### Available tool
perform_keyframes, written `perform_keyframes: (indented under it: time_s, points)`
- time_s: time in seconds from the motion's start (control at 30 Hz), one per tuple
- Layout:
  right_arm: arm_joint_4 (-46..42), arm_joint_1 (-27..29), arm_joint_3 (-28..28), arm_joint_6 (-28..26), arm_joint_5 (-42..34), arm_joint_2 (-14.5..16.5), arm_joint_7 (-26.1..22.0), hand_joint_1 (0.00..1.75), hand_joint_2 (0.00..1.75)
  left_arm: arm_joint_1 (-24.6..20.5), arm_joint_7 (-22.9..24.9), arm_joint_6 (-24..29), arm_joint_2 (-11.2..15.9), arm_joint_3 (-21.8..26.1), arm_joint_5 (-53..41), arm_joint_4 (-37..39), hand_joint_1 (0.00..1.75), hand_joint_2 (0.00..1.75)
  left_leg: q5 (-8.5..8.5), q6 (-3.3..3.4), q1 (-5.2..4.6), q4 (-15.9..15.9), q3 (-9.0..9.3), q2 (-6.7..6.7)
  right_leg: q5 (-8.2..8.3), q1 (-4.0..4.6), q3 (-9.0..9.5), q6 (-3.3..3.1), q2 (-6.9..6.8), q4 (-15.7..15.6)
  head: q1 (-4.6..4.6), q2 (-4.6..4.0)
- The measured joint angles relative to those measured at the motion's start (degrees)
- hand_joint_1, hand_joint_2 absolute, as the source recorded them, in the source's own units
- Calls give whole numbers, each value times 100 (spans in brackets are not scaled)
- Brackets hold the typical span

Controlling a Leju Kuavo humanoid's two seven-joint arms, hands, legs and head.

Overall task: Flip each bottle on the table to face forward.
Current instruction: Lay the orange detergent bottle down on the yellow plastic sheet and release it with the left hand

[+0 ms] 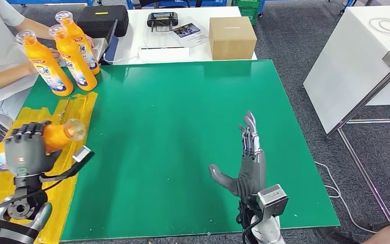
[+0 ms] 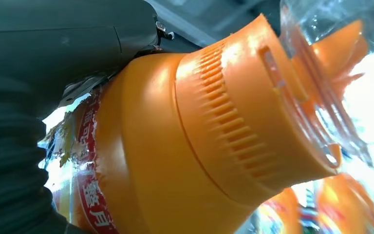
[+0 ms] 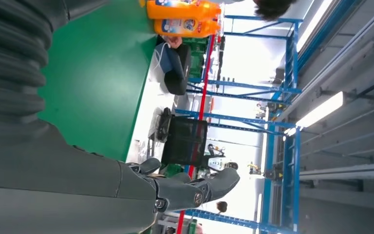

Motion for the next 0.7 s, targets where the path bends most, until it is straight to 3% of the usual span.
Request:
perform_keyframes:
  time_s: [0.1, 0.2, 0.4, 0.63, 0.67, 0.7]
  points:
    - [-26, -31, 0, 58, -11, -31, -15, 0, 175, -286, -109, 0, 288, -773, -15, 761, 175, 175, 1, -1, -1, 0, -2, 10, 5, -1, -2, -8, 6, 1, 3, 0]
    - [-26, -88, 1, 102, -10, -66, -16, 0, 175, -634, -557, 1, 330, -1140, 12, 1688, 175, 175, 1, -1, -3, 0, -4, 15, 10, -3, -6, -13, 10, 0, 2, 0]
    - [37, -205, 42, 201, 19, -103, -15, 0, 175, -1031, -1360, 7, 132, -1117, 36, 2932, 175, 175, 1, -1, -3, 1, -5, 13, 10, -3, -7, -13, 9, 0, 1, 0]
    - [174, -309, 133, 246, 62, -116, -14, 0, 175, -1448, -1580, 34, -100, -925, 27, 3724, 175, 175, 1, -1, 0, 0, -3, 8, 9, 1, 0, -13, 4, 1, 2, 0]
    - [195, -315, 142, 247, 67, -118, -12, 0, 175, -1484, -1590, 34, -124, -885, 27, 3788, 168, 175, 1, -2, 0, 0, -3, 8, 9, 1, 0, -13, 4, 1, 2, 0]
    - [215, -322, 152, 248, 74, -119, -10, 0, 175, -1514, -1608, 34, -150, -836, 31, 3841, 126, 175, 1, -2, 1, 0, -2, 8, 9, 2, 0, -13, 4, 1, 2, 0]
